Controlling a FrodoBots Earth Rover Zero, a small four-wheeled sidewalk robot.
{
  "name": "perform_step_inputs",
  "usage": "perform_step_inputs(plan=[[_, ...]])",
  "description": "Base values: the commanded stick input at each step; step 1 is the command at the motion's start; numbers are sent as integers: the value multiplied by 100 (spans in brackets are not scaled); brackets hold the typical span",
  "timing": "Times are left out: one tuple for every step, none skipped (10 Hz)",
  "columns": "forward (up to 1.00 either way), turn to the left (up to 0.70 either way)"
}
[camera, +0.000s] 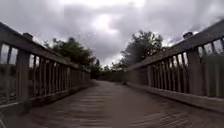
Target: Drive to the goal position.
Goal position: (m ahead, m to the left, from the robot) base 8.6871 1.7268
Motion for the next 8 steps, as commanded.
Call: perform_step_inputs(plan=[[45, 0], [45, 0], [45, 0], [45, 0], [45, 0], [45, 0], [45, 0], [45, 0]])
